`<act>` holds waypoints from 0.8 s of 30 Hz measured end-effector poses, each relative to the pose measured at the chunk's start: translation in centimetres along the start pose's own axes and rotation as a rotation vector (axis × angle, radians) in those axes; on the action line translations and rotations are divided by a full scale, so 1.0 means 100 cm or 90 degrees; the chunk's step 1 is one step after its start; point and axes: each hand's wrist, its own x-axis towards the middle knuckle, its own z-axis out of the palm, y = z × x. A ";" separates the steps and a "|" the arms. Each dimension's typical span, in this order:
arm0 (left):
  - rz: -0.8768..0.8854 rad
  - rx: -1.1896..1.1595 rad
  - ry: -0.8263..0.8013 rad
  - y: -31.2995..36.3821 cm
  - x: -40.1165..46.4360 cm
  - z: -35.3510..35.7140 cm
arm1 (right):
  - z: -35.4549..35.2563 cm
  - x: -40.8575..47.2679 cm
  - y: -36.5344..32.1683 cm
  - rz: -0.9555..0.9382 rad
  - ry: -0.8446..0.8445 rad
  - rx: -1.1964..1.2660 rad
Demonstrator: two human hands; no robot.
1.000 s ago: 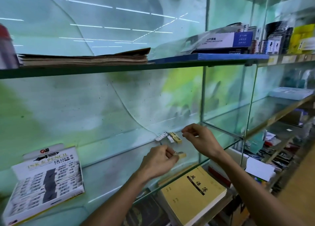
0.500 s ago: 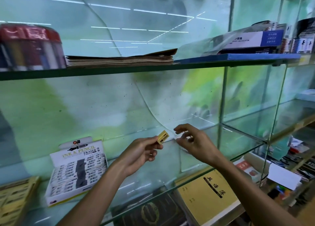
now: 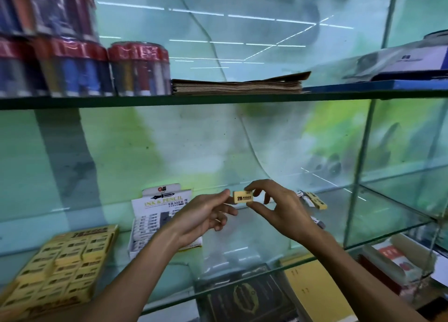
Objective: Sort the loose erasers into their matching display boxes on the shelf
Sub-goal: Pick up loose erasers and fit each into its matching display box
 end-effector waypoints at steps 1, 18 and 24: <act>0.013 -0.009 0.008 0.002 -0.004 -0.005 | 0.003 0.002 -0.004 0.056 0.019 0.044; 0.200 0.052 0.247 0.027 -0.095 -0.100 | 0.086 0.035 -0.083 0.111 -0.077 0.251; 0.235 0.042 0.355 0.028 -0.131 -0.138 | 0.131 0.051 -0.124 0.018 -0.185 0.210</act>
